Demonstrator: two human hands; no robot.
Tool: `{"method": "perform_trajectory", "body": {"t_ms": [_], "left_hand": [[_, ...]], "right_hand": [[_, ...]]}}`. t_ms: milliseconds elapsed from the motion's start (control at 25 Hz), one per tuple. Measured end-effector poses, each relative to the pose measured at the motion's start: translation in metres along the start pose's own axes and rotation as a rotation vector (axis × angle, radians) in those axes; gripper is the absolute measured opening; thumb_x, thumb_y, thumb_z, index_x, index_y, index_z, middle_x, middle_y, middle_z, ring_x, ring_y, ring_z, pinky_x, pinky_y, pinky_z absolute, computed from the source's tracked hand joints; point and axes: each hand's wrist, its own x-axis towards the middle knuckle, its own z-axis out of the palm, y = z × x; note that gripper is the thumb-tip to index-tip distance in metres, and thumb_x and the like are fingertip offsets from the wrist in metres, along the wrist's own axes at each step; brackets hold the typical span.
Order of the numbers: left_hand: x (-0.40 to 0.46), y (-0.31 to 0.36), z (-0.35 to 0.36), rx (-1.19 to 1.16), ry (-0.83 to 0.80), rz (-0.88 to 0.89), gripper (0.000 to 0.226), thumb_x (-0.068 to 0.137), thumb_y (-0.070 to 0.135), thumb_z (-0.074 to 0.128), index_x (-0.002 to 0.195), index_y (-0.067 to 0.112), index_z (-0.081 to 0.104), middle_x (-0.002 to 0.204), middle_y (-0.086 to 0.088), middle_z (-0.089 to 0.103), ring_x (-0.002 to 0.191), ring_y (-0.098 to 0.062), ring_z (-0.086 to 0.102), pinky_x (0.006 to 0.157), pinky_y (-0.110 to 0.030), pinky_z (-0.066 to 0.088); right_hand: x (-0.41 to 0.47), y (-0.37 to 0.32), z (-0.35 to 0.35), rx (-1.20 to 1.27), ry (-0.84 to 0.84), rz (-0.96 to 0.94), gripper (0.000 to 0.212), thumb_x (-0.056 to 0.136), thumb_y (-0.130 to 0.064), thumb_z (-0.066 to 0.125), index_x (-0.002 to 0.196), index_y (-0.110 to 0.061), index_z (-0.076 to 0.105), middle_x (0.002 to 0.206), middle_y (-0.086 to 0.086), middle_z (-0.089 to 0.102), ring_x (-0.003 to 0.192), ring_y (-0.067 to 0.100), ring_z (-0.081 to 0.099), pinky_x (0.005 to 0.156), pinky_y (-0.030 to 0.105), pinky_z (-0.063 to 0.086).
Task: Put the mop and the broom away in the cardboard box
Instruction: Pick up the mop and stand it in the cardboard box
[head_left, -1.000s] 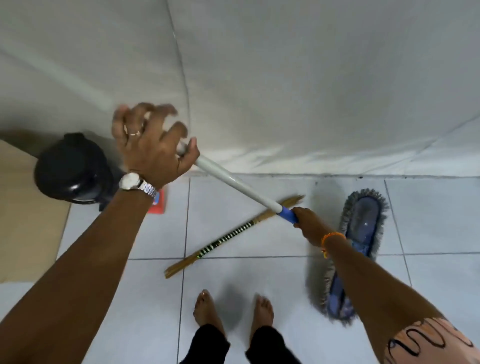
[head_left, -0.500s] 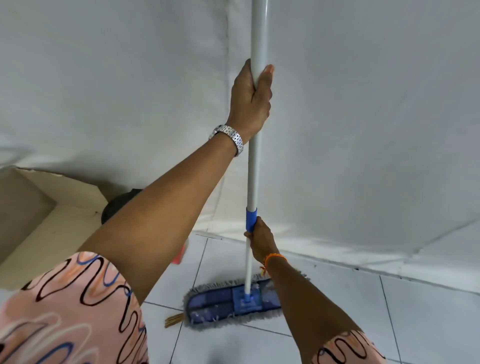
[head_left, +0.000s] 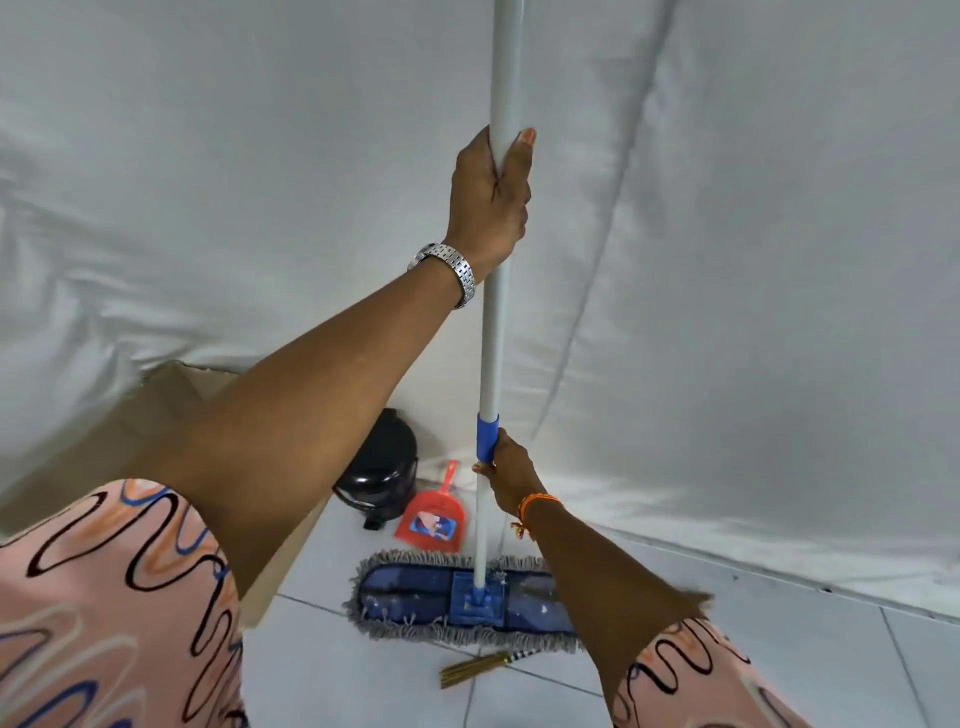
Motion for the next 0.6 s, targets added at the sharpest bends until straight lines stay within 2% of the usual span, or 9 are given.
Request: {"method": "perform_trajectory", "body": {"t_ms": [160,360,480,600], "left_hand": [[-0.004,0.001,-0.115,-0.003,0.013,-0.006,0.035,0.103,0.027,0.05,0.073,0.021,0.032,0.051,0.007,0.027,0.039,-0.013,0.023,0.041,-0.02,0.025],[0.005,-0.008,-0.236,0.025,0.022,0.011,0.034,0.102,0.029,0.05,0.073,0.022,0.034,0.05,0.008,0.028,0.038,-0.012,0.024,0.04,-0.02,0.026],[0.02,-0.022,-0.307,0.038,0.035,-0.006,0.034,0.102,0.03,0.05,0.073,0.023,0.034,0.051,0.007,0.028,0.038,-0.013,0.024,0.04,-0.022,0.025],[0.04,-0.046,-0.374,0.043,0.027,0.0,0.034,0.101,0.032,0.051,0.072,0.023,0.034,0.051,0.005,0.028,0.039,-0.013,0.024,0.04,-0.023,0.023]], "right_hand": [[0.011,-0.066,0.095,0.015,-0.04,0.025,0.021,0.095,0.003,0.049,0.116,0.003,0.052,0.096,0.011,0.053,0.084,0.024,0.046,0.086,0.038,0.051],[0.032,-0.136,0.196,0.03,-0.115,0.006,0.039,0.091,0.006,0.058,0.128,0.0,0.049,0.109,0.019,0.058,0.096,0.03,0.053,0.099,0.04,0.051],[0.059,-0.173,0.256,0.003,-0.149,0.003,0.033,0.093,0.003,0.058,0.125,0.001,0.051,0.11,0.02,0.06,0.095,0.025,0.053,0.088,0.027,0.053],[0.092,-0.208,0.311,-0.012,-0.177,-0.015,0.032,0.093,0.002,0.059,0.123,0.004,0.051,0.117,0.024,0.062,0.097,0.028,0.056,0.101,0.044,0.05]]}}
